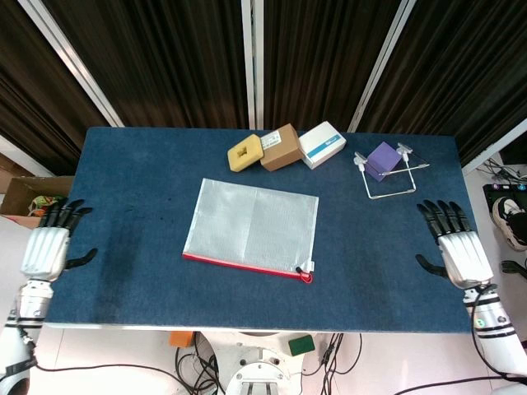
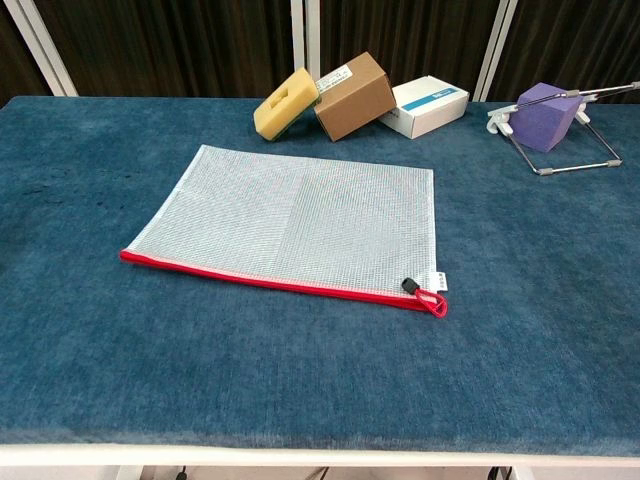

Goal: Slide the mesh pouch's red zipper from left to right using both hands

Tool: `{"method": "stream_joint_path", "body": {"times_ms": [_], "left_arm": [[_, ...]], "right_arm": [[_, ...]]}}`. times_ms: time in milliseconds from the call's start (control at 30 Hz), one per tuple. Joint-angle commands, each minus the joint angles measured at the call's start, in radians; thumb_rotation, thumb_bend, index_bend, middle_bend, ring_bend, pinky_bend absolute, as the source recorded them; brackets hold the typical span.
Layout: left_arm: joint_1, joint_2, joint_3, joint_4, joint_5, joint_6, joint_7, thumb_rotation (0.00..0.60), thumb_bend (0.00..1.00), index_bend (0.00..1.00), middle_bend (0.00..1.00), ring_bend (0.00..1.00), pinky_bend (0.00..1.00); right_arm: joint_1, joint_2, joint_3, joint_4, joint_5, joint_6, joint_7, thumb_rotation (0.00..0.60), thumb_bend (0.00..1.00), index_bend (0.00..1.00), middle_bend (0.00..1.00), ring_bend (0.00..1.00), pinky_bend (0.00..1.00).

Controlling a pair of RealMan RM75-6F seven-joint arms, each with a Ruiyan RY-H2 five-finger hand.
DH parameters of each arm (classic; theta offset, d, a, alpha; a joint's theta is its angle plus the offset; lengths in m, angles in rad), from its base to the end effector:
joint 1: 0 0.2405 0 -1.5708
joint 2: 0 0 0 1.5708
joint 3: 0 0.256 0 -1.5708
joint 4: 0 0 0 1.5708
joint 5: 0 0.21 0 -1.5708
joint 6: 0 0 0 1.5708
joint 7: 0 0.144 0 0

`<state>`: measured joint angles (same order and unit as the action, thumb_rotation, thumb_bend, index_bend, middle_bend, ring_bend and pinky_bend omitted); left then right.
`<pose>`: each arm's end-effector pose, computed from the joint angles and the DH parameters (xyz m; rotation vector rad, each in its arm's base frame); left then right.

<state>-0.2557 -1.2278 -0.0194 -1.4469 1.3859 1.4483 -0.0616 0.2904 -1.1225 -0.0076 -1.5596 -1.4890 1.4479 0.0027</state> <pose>-0.3175 0.2327 0.1378 -1.4018 -0.8939 -0.9440 -0.2880 -0.2329 0.1516 1.5488 -0.8005 0.9556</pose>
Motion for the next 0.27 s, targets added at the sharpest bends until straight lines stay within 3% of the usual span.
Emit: {"method": "stream_joint_path", "body": {"times_ms": [33,267], "left_arm": [[0.068,0.060,0.016,-0.065,-0.016,0.065,0.041,0.600,0.17,0.22,0.11,0.02,0.09],[0.162,0.120,0.055,-0.176,0.008,0.136,0.040,0.600,0.17,0.22,0.11,0.02,0.09]], "right_arm": [[-0.096,0.056,-0.017,-0.009,0.013,0.080,0.117,0.600,0.18,0.00,0.07,0.00,0.05],[-0.181,0.053,-0.043,0.031,-0.006,0.130,0.200,0.600,0.19,0.00,0.06,0.00,0.03]]}}
